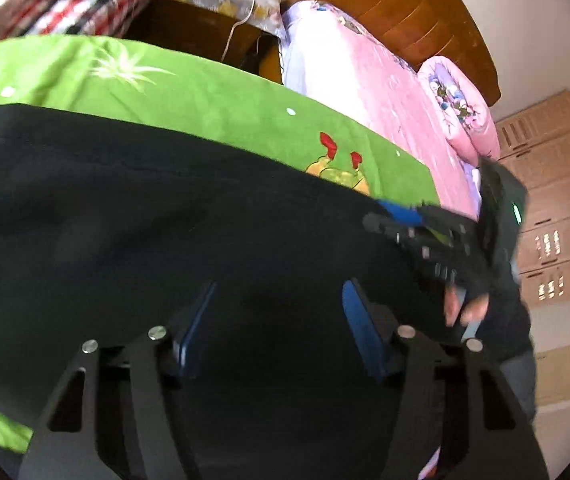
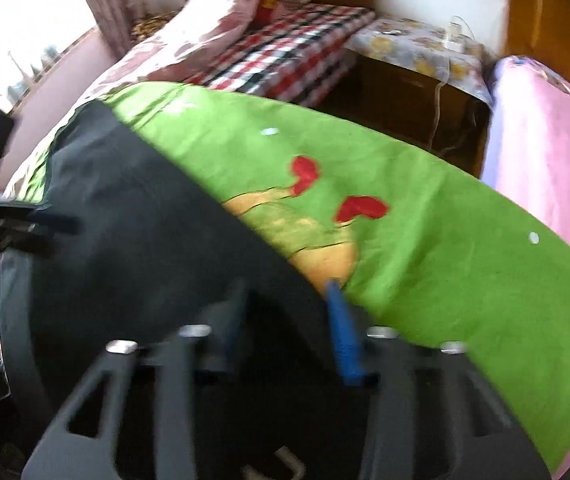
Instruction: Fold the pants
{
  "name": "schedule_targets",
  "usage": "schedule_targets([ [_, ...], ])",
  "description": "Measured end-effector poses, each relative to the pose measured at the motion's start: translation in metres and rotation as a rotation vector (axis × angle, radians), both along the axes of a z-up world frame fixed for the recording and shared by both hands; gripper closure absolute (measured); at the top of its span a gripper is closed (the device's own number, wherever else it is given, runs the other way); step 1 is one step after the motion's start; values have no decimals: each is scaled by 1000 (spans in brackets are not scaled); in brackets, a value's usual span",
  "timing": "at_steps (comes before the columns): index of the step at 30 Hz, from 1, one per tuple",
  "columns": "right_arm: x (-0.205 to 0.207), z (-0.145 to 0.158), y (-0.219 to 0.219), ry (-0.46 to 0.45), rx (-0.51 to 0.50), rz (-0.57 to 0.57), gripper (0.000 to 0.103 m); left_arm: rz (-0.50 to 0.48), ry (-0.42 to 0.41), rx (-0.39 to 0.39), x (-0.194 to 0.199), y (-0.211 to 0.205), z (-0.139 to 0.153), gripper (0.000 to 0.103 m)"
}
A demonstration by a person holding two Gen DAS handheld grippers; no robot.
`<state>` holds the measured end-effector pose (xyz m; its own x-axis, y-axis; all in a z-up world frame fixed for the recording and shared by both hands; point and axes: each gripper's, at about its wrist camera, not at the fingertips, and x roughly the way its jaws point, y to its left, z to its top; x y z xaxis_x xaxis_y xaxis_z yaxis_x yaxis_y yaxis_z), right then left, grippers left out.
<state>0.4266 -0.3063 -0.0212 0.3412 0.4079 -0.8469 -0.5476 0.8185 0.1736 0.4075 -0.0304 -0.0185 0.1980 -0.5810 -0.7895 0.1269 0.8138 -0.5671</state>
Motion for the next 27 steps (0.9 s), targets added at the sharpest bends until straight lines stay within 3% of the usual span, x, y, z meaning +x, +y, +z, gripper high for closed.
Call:
schedule_targets([
  [1,-12,4,4,-45,-40,17,90,10,10,-14,5,-3,-1,40],
  [2,-25,10,6,-90,-75,16,92,26,22,-37,9,-5,-3,39],
  [5,-67,38,13,-229,-80,-7,93,92,56,-91,21,-8,-6,26],
  [7,-103,59,19,-321,-67,-19,93,130,61,-112,24,-5,-4,25],
  [12,-177,70,40,-449,-108,-6,94,243,67,-294,6,15,8,20],
  [13,-193,68,43,-470,-121,-7,94,258,54,-302,-2,16,10,19],
  [14,-203,67,45,-483,-125,-11,94,265,23,-252,-11,14,15,19],
  [15,-212,66,47,-496,-122,-16,94,264,-6,-188,-18,12,18,23],
  [16,-225,65,49,-509,-111,-31,94,260,-30,-136,-24,9,20,52],
  [18,-241,64,53,-521,-97,-56,94,209,-70,-79,-42,3,24,90],
  [20,-261,62,57,-549,-90,-90,95,214,-174,-66,-71,12,43,91],
  [21,-269,64,58,-556,-74,-107,95,207,-285,-39,-104,15,63,91],
  [23,-303,70,57,-573,-23,-148,93,183,-417,-36,-154,18,86,91],
  [25,-335,70,54,-577,19,-169,85,125,-564,13,-225,18,95,89],
  [26,-348,66,48,-563,40,-181,54,104,-587,19,-246,22,92,86],
  [27,-362,63,44,-551,64,-203,34,71,-592,40,-271,24,76,81],
])
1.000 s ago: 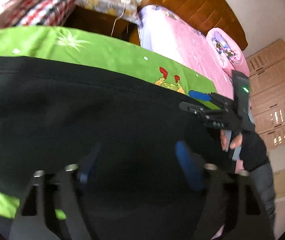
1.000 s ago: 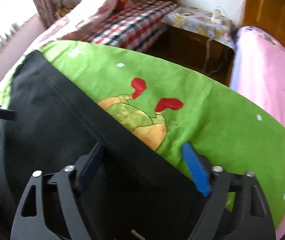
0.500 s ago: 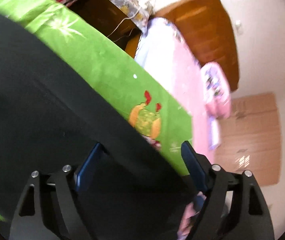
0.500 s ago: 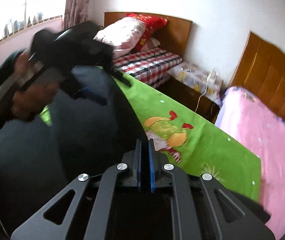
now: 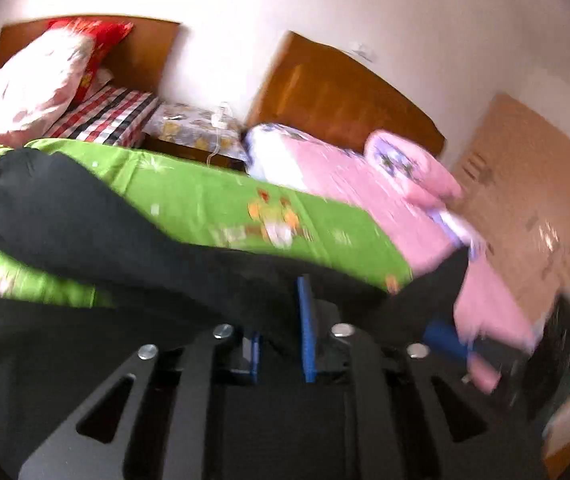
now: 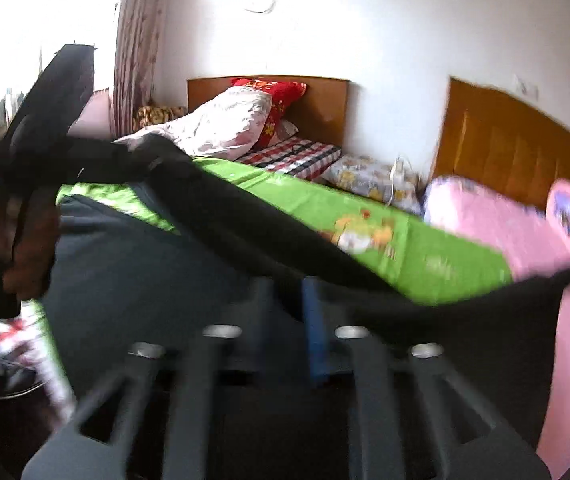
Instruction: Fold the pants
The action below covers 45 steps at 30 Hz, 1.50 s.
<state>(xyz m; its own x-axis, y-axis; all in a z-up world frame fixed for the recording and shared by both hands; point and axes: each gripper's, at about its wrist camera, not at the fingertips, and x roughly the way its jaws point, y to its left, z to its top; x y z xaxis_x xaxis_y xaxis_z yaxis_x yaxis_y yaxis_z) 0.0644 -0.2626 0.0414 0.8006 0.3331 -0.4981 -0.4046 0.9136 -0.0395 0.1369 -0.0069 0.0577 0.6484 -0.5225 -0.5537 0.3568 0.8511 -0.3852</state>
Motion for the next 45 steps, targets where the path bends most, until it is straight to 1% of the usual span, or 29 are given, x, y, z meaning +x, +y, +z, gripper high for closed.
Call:
schedule_targets([
  [1,-21,-7,-10,4,57,-28,5,-13,17,19,-13,1,-14,74],
  [2,-38,-12,-17,10,107,-43,5,-21,45,33,-23,2,-31,67],
  [3,-50,-19,-27,23,154,-67,5,-33,98,30,-28,6,-51,57],
  [5,-74,-33,-54,63,263,-162,5,-47,170,-25,-33,18,-83,48],
  [6,-82,-38,-67,76,309,-206,5,-45,167,-64,-29,23,-92,44],
  [7,-90,-43,-85,97,349,-280,5,-54,140,-119,-27,28,-95,41],
  [8,-91,-47,-99,119,369,-339,5,-61,145,-155,-25,32,-96,40],
  [9,-90,-52,-113,145,399,-392,5,-55,148,-160,-24,33,-95,33],
  [10,-88,-56,-131,176,460,-435,6,-46,141,-153,-24,33,-94,26],
  [11,-85,-59,-147,190,523,-468,10,-42,134,-156,-22,33,-93,24],
  [13,-82,-59,-168,168,600,-518,19,-38,130,-169,-21,34,-91,24],
  [15,-74,-60,-181,151,639,-549,21,-39,124,-176,-25,37,-90,23],
  [17,-61,-65,-195,173,695,-551,30,-39,126,-187,-25,39,-92,23],
  [20,-41,-71,-204,206,737,-547,31,-32,142,-231,-34,54,-96,22],
  [21,-33,-73,-206,246,748,-563,31,-24,148,-247,-36,60,-96,22],
  [22,-27,-79,-215,282,788,-588,31,-19,150,-257,-38,65,-96,21],
  [24,-19,-83,-226,273,849,-591,31,-6,149,-275,-43,75,-94,18],
  [26,-14,-84,-238,258,874,-617,34,13,152,-283,-46,82,-92,15],
  [27,-8,-85,-246,262,893,-620,37,21,156,-292,-47,87,-92,13],
  [29,1,-94,-251,299,951,-604,52,29,162,-300,-47,91,-91,13],
  [30,3,-98,-251,315,962,-597,56,41,166,-310,-47,95,-91,13],
  [32,5,-101,-251,313,930,-617,85,66,179,-342,-44,107,-91,13],
  [33,1,-100,-252,292,919,-624,87,77,188,-358,-43,113,-91,12],
  [35,-13,-94,-251,219,951,-593,88,104,211,-382,-42,122,-92,10],
  [37,-20,-81,-243,168,902,-587,89,131,237,-391,-36,127,-90,9],
  [41,-25,-69,-234,119,855,-578,89,155,282,-349,-18,118,-83,8],
  [43,-19,-67,-236,111,833,-584,89,199,332,-232,0,101,-82,8],
  [44,-18,-66,-235,110,828,-583,89,210,339,-200,5,97,-83,10],
  [45,-18,-67,-235,109,825,-581,89,234,358,-131,13,90,-85,26],
])
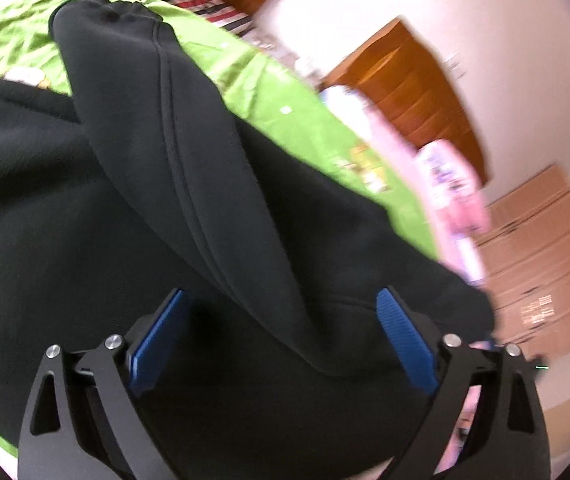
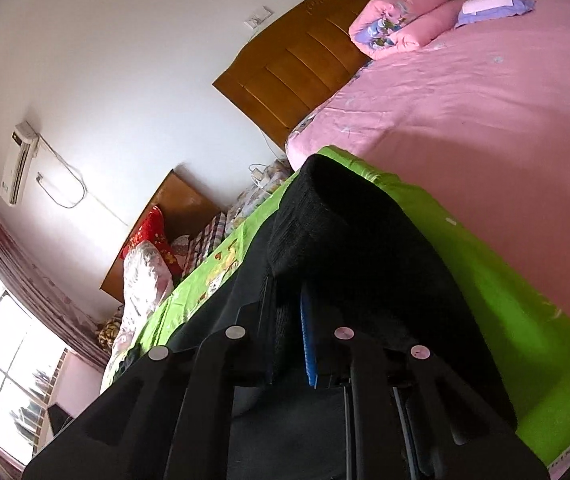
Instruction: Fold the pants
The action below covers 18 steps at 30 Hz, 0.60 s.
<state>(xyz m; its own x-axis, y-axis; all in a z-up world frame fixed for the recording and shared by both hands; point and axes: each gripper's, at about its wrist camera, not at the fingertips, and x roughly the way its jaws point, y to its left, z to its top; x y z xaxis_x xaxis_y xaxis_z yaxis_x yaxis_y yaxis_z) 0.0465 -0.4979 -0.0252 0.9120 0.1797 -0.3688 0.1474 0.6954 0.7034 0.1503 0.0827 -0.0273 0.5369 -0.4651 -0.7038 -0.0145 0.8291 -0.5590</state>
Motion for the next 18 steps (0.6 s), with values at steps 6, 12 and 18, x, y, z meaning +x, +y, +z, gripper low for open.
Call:
schedule_targets([
  [6,-2,13,-4,-24,9,24,90,-62,-142,-26,17,4,44,88],
  [12,-29,63,-7,-154,-25,17,101,-114,-320,-118,-17,33,120,87],
  [18,-74,39,-2,-39,-46,72,85,-160,-171,-87,-60,34,53,83],
])
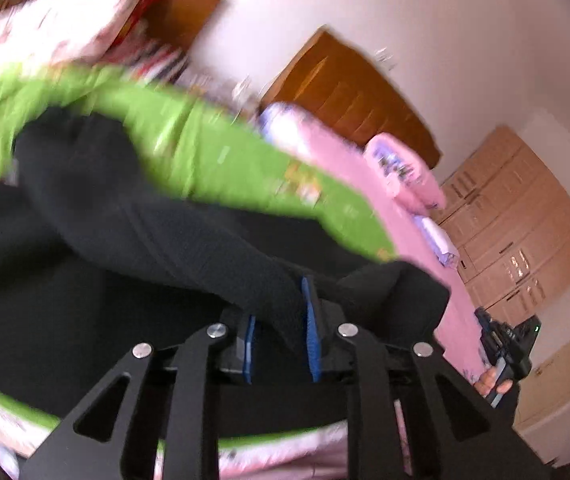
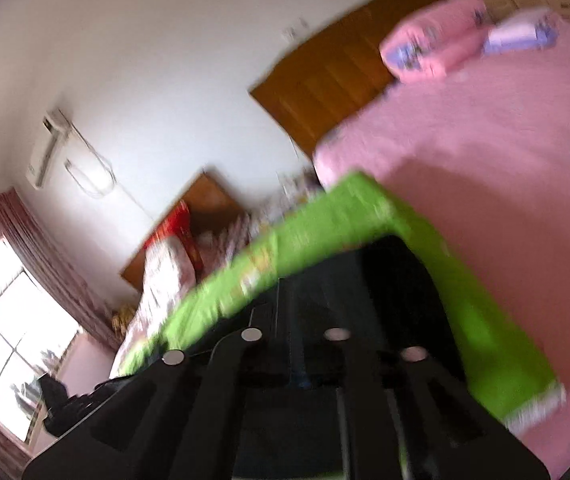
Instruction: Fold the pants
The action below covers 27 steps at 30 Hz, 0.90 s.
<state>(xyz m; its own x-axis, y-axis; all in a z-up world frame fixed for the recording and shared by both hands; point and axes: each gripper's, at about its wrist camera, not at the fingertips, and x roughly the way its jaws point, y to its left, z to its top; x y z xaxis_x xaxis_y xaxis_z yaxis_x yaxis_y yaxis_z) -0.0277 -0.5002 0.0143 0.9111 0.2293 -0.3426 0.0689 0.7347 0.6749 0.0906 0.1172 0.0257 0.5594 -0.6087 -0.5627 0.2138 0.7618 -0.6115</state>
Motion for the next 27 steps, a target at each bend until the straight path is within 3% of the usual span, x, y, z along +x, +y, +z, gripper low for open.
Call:
schedule_targets([
  [2,1,-33,1,117,14,-16,73,26,106,-23,7,3,-39,83],
  [3,5,-50,1,169,39,-14,68,30,140,-28,11,3,-53,76],
  [4,8,-60,0,187,58,-11,49,28,162,-35,14,2,-61,68],
  [5,10,-69,-2,186,72,-12,24,25,169,-44,17,2,-64,68],
  [7,9,-73,-6,130,91,-22,17,16,141,-52,16,1,-59,50],
  [10,11,-65,-6,105,52,-24,17,4,111,-58,20,1,-51,44],
  [15,41,-55,-4,132,-31,34,23,23,127,-88,30,0,-57,44],
  [16,49,-57,-5,155,-44,41,28,25,128,-87,29,0,-57,44],
  [18,68,-66,0,210,-97,77,54,31,130,-90,29,-2,-57,45],
  [20,71,-68,7,217,-175,70,64,41,134,-86,32,-2,-57,61],
  [21,68,-62,10,187,-219,65,67,53,125,-72,33,-1,-52,82],
  [23,61,-45,11,129,-241,44,89,57,78,-78,28,5,-44,86],
  [27,39,8,4,22,-265,21,95,45,-55,-51,20,1,3,89],
])
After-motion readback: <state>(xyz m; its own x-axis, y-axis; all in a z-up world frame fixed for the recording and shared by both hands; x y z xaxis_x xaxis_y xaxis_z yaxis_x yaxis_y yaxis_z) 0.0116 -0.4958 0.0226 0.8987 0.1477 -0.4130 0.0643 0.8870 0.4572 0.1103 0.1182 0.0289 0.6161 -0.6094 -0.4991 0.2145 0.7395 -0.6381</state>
